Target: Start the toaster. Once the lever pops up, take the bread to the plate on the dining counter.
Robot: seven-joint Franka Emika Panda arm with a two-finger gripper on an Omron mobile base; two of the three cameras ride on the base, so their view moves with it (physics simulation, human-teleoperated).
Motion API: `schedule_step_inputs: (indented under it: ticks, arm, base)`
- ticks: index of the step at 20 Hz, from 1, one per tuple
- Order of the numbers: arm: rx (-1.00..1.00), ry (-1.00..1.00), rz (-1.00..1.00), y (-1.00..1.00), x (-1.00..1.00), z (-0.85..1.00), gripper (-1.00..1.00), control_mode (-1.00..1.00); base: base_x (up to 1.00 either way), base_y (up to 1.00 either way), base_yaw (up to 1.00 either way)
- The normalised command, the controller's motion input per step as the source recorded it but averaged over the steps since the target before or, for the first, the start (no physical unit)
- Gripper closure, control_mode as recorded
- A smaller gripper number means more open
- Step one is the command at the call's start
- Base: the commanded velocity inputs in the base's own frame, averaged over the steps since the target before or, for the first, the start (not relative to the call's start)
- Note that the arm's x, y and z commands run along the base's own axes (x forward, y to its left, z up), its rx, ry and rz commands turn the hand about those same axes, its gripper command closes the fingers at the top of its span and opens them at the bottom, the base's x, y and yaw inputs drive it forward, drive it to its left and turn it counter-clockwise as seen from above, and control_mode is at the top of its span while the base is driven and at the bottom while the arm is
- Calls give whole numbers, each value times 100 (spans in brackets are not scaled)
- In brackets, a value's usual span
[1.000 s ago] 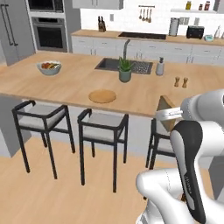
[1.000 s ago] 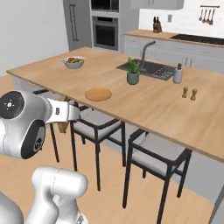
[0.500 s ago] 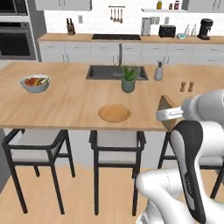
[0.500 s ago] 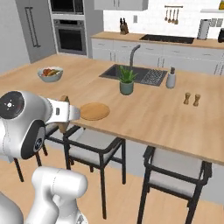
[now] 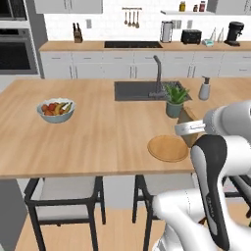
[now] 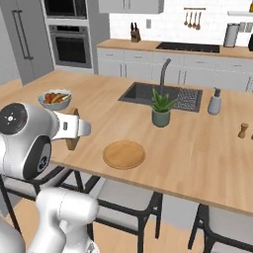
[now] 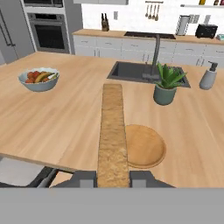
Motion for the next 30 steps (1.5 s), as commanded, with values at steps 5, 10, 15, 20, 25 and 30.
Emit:
schedule_step_inputs:
  ticks: [5, 10, 15, 20, 25, 30]
  arm:
    - [0, 0, 0, 0, 0, 0, 100, 100]
    - [0, 0, 0, 0, 0, 0, 100, 100]
    - [0, 0, 0, 0, 0, 0, 100, 100]
    - [0, 3, -4, -28, 100, -24, 100, -100]
    - [3, 14, 1, -33, 100, -39, 100, -100]
    - [2, 1, 11, -35, 74, -51, 100, -100]
  base:
    - [81, 25, -5]
    - [52, 0, -3]
    - [76, -6, -6]
    - [0, 0, 0]
    - [0, 0, 0]
    - [0, 0, 0]
